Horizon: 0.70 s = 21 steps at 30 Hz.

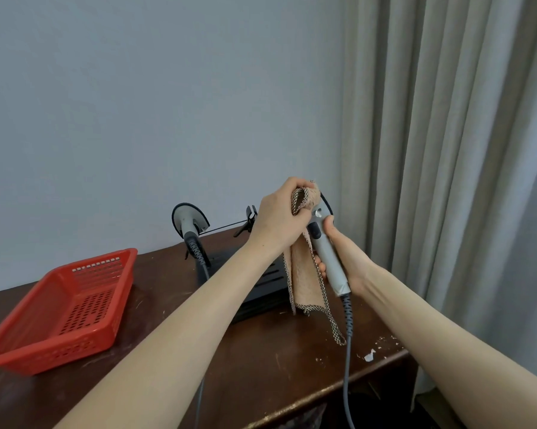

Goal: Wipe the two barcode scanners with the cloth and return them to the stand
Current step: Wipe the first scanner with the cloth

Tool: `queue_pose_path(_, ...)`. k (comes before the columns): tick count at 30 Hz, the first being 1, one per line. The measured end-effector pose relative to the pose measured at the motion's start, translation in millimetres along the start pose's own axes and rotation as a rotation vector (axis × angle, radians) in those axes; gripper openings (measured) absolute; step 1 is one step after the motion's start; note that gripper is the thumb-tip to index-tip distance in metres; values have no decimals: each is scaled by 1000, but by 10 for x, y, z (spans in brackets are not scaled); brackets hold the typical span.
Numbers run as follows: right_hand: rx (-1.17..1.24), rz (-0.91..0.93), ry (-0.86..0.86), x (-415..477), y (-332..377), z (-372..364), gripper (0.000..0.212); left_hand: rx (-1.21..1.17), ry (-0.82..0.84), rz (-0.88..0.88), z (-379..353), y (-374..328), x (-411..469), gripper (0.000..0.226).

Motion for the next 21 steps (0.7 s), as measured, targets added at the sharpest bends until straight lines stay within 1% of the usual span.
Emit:
queue_pose_path(3, 5, -30, 8, -6, -39, 13, 64, 134, 39, -37, -9, 82, 11, 34)
queue_pose_path(6, 7, -42, 8, 4, -62, 42, 70, 226, 34, -5, 7, 250, -16, 30)
queue_pose_path(7, 4, -45, 8, 10, -68, 47, 71, 224, 1, 21, 37, 290, -29, 27)
queue_pose_path(9, 20, -47, 16, 20, -69, 50, 71, 162, -115, 78, 137, 310, -48, 21)
queue_pose_path(11, 27, -44, 19, 26, -56, 38, 67, 76, -193, 89, 197, 258, -43, 20)
queue_pose_path(13, 15, -45, 28, 22, -59, 9, 64, 64, -121, 25, 116, 150, -19, 26)
queue_pose_path(16, 28, -60, 41, 23, -91, -31, 62, 203, 12, -76, -70, 94, -17, 37)
queue_pose_path(18, 36, -65, 38, 30, -106, -16, 62, 293, 30, -69, -83, 142, -25, 35)
queue_pose_path(21, 49, -67, 23, 29, -109, 42, 64, 418, 11, -58, -35, 232, -54, 29)
Point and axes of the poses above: each hand's wrist, its own x-axis towards the middle knuckle, its own z-axis out of the back of the hand, y = z × x, the point moved 7 cm from there along x, towards the middle knuckle, and after that the axes turned 14 degrees about x, right-handed, at the moved point
